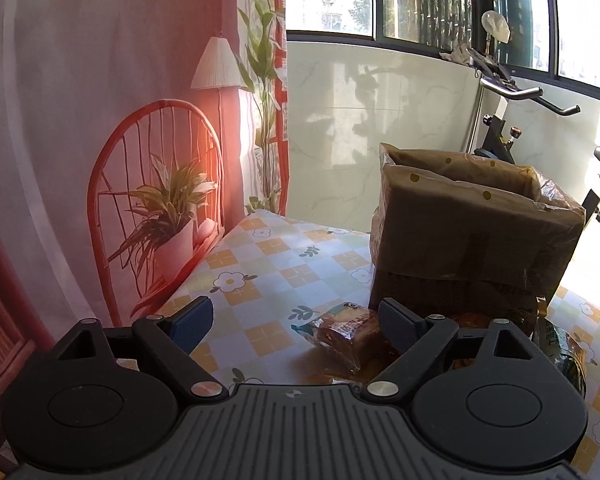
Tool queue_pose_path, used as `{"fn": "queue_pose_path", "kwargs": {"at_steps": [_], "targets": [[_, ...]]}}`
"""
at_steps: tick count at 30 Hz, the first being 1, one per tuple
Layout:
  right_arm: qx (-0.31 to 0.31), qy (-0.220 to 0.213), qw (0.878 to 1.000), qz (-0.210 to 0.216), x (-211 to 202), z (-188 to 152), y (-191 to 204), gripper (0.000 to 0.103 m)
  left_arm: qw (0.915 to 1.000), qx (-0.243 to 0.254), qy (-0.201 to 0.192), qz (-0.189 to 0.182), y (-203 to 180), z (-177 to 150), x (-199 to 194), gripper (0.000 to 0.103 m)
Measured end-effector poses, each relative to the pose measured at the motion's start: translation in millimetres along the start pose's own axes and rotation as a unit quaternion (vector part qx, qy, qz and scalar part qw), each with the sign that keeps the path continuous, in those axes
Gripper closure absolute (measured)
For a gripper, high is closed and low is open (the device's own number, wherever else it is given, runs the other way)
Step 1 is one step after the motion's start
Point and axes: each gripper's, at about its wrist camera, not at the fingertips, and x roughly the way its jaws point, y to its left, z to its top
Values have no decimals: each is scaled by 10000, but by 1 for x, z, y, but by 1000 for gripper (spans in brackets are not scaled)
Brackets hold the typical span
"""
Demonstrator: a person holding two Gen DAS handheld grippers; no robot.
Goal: Organize snacks
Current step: 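Grasp the green chip bag with the left tool while the right tool grasps the green-white bag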
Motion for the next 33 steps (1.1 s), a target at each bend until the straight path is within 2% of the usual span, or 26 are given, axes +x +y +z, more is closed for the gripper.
{"fn": "queue_pose_path", "kwargs": {"at_steps": [5,7,11,14,16,19,23,27,30,33], "targets": [[-740,607,9954,73,33,-40,0,0,9995,36,286,-133,-13,-19,25,14],[-903,718,9932,144,44,-51,1,0,9990,8,392,-233,-17,-25,34,15],[-1478,671,9865,224,62,-71,12,0,9967,-192,668,-431,-21,-35,50,16],[-1918,546,9793,357,71,-80,25,0,9951,-223,865,-431,-23,-38,62,18],[-2073,503,9766,293,80,-84,29,0,9947,-214,931,-393,-24,-40,64,19],[-1957,613,9783,293,96,-89,27,0,9934,-222,1043,-428,-28,-43,67,19],[-1804,711,9807,251,109,-94,22,0,9910,-157,1142,-673,-38,-49,70,19],[-1562,630,9853,269,108,-96,18,16,9852,-41,1396,-995,-54,-61,81,19],[-1332,543,9892,290,100,-96,13,21,9792,51,1597,-1254,-64,-71,90,19],[-1213,477,9910,298,92,-97,10,23,9769,87,1663,-1341,-69,-79,97,18]]}}
